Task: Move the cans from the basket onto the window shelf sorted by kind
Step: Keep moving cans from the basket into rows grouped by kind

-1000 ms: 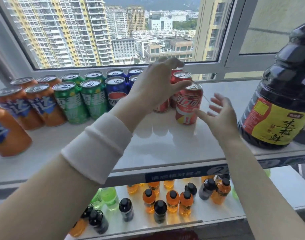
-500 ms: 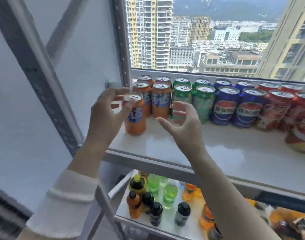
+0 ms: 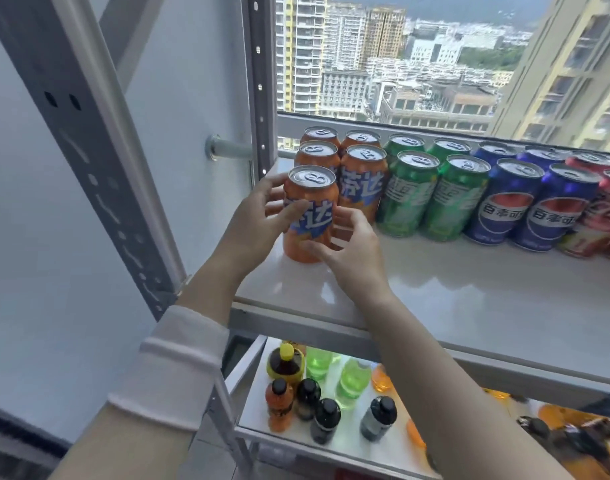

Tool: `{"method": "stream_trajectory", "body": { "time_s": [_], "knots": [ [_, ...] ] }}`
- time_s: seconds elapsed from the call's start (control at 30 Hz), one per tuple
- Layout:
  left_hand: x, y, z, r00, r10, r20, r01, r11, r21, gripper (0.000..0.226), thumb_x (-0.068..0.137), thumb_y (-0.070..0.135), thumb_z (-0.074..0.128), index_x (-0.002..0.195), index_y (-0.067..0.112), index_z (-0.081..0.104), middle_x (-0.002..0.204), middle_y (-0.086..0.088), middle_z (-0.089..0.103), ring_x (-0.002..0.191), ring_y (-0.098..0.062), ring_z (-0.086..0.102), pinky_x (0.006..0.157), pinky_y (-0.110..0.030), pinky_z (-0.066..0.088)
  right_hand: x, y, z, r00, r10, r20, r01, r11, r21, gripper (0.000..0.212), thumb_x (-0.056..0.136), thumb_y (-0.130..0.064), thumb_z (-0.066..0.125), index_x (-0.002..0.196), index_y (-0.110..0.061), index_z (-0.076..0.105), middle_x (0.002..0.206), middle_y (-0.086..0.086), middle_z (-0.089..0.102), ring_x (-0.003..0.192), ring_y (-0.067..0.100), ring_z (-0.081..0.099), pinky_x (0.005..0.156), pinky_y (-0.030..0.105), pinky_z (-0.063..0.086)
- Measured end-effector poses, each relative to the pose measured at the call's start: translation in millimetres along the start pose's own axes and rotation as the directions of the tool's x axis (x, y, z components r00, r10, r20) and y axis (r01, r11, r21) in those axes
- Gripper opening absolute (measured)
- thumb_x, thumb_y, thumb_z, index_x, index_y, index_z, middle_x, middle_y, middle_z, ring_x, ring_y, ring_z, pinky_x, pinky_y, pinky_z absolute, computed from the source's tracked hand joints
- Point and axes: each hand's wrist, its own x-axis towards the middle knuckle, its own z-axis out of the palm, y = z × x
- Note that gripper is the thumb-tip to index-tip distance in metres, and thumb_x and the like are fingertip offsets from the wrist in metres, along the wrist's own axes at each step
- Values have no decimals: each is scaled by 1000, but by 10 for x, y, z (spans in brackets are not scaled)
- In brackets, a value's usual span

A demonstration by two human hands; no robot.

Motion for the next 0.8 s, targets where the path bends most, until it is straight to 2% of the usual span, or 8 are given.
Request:
{"method": "stream_trajectory", "body": {
  "time_s": [0.13,0.37,0.47,0.53,0.63,0.73,0.8],
  "knots": [
    [78,-35,4,1000,4,5,-4,1000,-21,50,85,34,59,130,20,44,127,-5,55,114,-21,56,89,-35,53,31,11,37,1000,12,-27,-12,1000,3,60,67,-16,81,119,-13,51,116,1,59,96,6,55,74,13,48],
    [142,-84,43,1000,20,2,-20,999,-45,49,87,35,56,132,22,42,127,-4,54,114,-20,55,87,-31,53,99,69,95,999,14,-48,-16,999,-48,62,69,-20,81,121,-15,49,121,4,55,103,11,56,88,27,52],
    [127,-98,67,999,33,-11,-34,999,-40,50,88,36,55,133,22,40,121,0,54,113,-18,55,86,-28,53,94,76,94,1000,7,-24,-9,998,-54,66,68,-22,81,125,-13,47,123,6,54,109,15,54,93,34,50],
    [82,-111,90,999,39,-24,-40,998,-44,55,89,34,55,138,19,36,127,-1,52,116,-16,54,89,-25,51,47,47,48,1000,-1,12,2,997,-83,74,69,-24,81,132,-10,43,128,7,52,115,15,51,98,33,45],
    [-92,-111,151,989,52,-135,-46,998,41,60,91,37,52,142,18,29,146,-2,37,128,-11,43,99,-24,41,-170,-7,-147,999,-26,20,28,992,-122,79,74,-27,77,139,-7,37,133,7,47,119,17,47,102,33,42],
    [-416,-69,262,957,120,-264,-99,991,92,50,93,36,50,139,24,33,145,2,35,128,-7,41,102,-21,36,-538,-15,-428,995,-99,4,98,978,-185,72,79,-26,72,139,-7,38,133,7,46,121,18,46,103,32,40],
    [-673,-51,379,941,158,-298,-143,987,73,42,93,35,51,132,29,37,141,4,39,126,-7,43,105,-27,38,-818,22,-609,983,-184,-25,173,958,-228,65,80,-25,71,136,-5,42,132,8,49,123,16,45,105,29,38]
  ]
}}
